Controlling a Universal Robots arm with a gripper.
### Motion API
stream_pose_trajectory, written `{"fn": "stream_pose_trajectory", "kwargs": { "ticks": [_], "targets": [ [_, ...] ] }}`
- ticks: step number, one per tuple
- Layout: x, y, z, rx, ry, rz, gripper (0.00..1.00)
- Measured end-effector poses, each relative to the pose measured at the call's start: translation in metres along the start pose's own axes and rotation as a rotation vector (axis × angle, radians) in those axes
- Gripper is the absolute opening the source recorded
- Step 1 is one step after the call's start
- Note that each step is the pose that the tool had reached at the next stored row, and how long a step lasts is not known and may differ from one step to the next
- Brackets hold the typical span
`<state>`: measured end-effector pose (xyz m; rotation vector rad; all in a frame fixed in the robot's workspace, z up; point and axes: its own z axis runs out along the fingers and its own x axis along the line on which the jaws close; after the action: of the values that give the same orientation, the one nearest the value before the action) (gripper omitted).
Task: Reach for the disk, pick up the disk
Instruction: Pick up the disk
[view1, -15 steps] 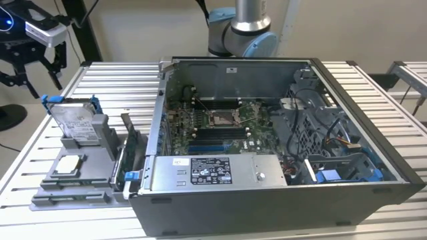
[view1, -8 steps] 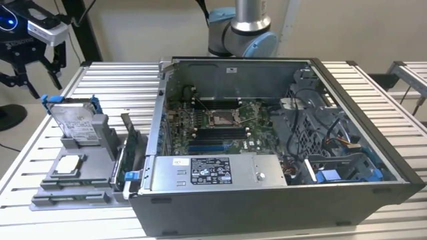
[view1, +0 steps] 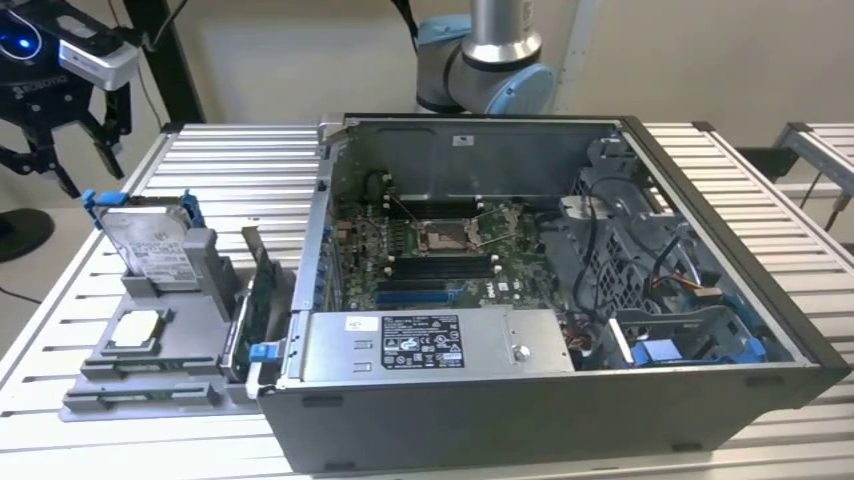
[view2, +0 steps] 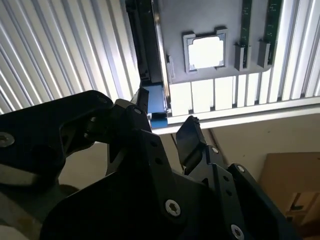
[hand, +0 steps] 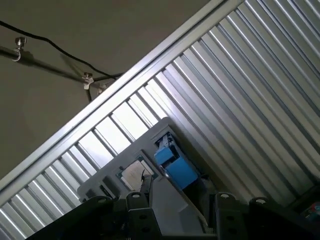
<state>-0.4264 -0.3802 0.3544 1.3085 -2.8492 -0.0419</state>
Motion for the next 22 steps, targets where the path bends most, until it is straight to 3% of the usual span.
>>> {"fn": "stream_pose_trajectory", "kwargs": {
  "ticks": [6,14,22],
  "targets": [
    [-0.0001,0.0001,0.0,0.0011,0.001,-0.029,0.0],
    [-0.0003,0.0003,0.0003,0.0072,0.0009,-0.141,0.0],
    [-0.0015,0.0013,0.0006,0.0176,0.0088,-0.21,0.0]
  ]
}}
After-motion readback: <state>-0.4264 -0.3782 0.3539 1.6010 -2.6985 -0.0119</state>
